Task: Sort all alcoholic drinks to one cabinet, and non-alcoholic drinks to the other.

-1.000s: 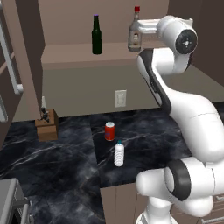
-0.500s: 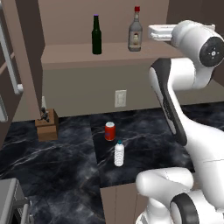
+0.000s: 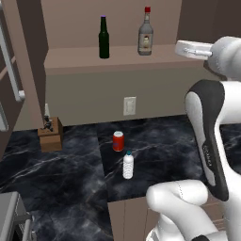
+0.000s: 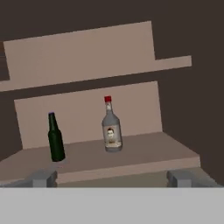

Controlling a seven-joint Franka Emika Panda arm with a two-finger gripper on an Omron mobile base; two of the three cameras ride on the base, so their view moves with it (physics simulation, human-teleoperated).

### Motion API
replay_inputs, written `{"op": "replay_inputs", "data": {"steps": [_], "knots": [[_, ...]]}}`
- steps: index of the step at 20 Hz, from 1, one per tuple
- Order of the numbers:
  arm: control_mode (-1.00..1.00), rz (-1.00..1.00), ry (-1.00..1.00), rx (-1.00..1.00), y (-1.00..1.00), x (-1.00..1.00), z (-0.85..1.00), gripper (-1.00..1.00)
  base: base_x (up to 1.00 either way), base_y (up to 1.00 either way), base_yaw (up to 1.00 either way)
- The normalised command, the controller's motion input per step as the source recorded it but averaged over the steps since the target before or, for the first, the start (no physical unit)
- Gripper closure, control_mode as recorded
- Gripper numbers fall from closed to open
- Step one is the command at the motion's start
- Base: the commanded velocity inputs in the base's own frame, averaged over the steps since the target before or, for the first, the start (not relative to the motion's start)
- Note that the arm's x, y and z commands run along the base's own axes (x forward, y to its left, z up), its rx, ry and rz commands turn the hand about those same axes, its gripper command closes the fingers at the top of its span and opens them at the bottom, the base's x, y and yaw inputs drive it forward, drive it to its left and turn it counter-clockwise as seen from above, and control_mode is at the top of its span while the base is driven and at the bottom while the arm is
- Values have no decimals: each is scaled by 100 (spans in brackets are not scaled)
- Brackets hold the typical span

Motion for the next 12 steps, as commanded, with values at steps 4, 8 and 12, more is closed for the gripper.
{"op": "replay_inputs", "data": {"steps": [4, 8, 12], "knots": [[-100, 20, 14, 11, 7, -75, -29, -100, 0, 0, 0], [-100, 22, 15, 7, 20, -44, -31, -100, 0, 0, 0], [-100, 21, 10, 2, 23, -26, -37, -100, 0, 0, 0]]}}
